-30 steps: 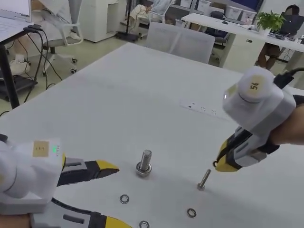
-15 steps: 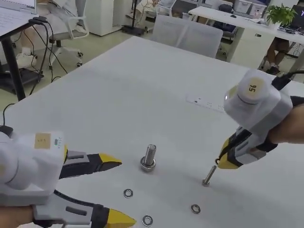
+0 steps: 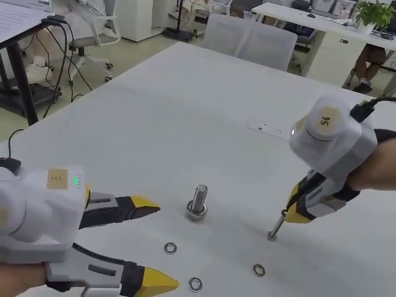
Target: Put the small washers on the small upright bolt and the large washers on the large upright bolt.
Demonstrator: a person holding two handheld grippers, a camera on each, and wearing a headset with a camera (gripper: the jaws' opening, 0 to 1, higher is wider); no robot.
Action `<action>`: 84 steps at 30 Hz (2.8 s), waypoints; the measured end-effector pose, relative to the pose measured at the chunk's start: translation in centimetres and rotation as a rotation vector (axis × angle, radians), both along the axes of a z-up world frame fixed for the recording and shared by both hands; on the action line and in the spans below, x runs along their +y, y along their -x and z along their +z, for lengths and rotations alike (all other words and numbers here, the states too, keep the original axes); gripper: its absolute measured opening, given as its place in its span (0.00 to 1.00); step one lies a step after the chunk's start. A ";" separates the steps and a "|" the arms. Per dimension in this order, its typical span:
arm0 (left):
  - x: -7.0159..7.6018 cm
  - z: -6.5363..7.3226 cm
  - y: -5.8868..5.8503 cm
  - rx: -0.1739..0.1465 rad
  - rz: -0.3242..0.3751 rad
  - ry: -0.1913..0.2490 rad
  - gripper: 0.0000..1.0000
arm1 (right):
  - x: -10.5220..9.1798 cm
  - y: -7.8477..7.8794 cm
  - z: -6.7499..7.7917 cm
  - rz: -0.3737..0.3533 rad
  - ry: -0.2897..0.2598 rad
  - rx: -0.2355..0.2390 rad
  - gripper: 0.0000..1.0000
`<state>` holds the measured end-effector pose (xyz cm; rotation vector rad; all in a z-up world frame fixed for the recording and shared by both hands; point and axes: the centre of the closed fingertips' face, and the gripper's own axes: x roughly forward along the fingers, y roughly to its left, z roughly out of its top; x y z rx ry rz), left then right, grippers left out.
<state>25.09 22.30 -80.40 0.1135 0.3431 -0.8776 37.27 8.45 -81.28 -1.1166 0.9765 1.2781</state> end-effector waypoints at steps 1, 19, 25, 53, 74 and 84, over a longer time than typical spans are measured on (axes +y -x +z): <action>0.0 0.0 0.0 0.001 -0.001 0.000 0.67 | 0.0 0.0 -0.1 -0.001 0.000 0.003 0.13; 0.0 -0.3 0.0 0.008 0.000 -0.001 0.66 | 0.0 0.2 -2.4 -0.012 0.015 0.033 0.13; -0.1 -0.4 0.1 0.013 0.002 -0.003 0.66 | -0.1 0.3 -3.8 -0.018 0.020 0.051 0.13; 0.1 -0.4 -0.1 0.023 0.013 -0.008 0.64 | -0.6 -0.2 -5.9 -0.011 0.026 0.048 0.17; 0.0 -0.3 -0.2 0.013 0.004 -0.005 0.65 | -2.4 0.9 -5.1 -0.069 -0.019 0.072 0.33; -0.2 -0.2 -0.1 0.008 -0.003 -0.004 0.65 | -2.7 2.9 -4.5 -0.077 -0.037 0.080 0.32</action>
